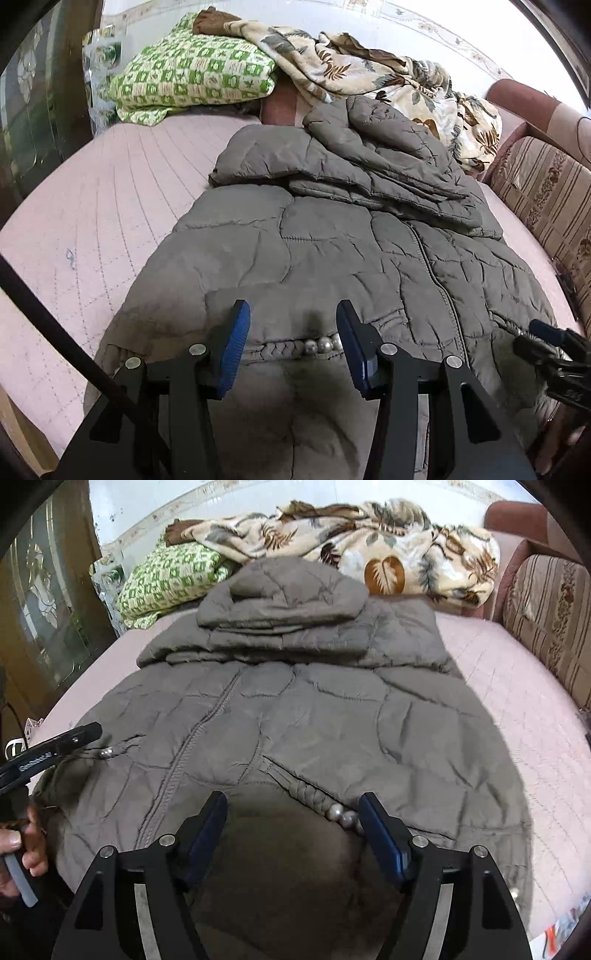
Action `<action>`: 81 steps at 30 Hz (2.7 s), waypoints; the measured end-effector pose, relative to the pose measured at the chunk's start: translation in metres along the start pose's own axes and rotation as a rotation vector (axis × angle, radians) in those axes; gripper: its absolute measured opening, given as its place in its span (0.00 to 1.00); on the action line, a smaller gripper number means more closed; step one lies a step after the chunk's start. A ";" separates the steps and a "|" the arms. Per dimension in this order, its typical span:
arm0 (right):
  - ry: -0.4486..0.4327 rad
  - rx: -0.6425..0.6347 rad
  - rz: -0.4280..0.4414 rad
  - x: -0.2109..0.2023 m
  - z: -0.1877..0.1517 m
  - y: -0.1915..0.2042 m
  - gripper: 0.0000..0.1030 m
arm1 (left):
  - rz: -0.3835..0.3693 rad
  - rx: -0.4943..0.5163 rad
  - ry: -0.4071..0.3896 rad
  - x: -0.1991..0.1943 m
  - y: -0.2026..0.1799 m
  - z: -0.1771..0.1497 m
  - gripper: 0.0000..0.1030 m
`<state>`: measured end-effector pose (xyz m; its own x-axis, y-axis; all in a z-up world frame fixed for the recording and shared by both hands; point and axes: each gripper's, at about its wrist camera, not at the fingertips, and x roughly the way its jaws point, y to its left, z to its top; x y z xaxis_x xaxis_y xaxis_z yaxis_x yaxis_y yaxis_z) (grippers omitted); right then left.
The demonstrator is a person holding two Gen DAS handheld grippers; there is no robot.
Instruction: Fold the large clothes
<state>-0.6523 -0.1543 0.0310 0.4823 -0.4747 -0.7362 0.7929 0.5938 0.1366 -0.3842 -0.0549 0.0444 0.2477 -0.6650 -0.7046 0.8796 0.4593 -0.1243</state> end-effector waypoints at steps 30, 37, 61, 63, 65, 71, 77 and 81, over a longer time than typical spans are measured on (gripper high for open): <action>-0.046 0.213 -0.011 -0.057 -0.043 -0.059 0.76 | -0.006 -0.129 0.083 -0.057 0.083 -0.049 0.47; -0.098 0.339 -0.055 -0.088 -0.054 -0.096 0.76 | -0.017 -0.224 0.079 -0.082 0.111 -0.047 0.49; 0.046 0.750 0.117 -0.079 -0.108 -0.188 0.76 | -0.217 -0.467 0.244 -0.051 0.150 -0.094 0.50; 0.069 0.726 0.147 -0.073 -0.106 -0.181 0.76 | -0.206 -0.461 0.222 -0.052 0.144 -0.098 0.50; 0.094 0.696 0.198 -0.065 -0.103 -0.169 0.75 | -0.222 -0.471 0.217 -0.052 0.144 -0.102 0.50; 0.097 0.570 0.202 -0.060 -0.097 -0.132 0.56 | -0.233 -0.489 0.179 -0.052 0.144 -0.105 0.51; 0.102 0.609 0.185 -0.050 -0.102 -0.136 0.53 | -0.207 -0.462 0.145 -0.050 0.140 -0.104 0.52; 0.091 0.580 0.151 -0.047 -0.097 -0.132 0.53 | -0.176 -0.411 0.122 -0.052 0.131 -0.102 0.48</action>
<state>-0.8157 -0.1471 -0.0168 0.5917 -0.3405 -0.7307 0.8042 0.1872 0.5641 -0.3230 0.1005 -0.0063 0.0374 -0.6911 -0.7218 0.6639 0.5570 -0.4990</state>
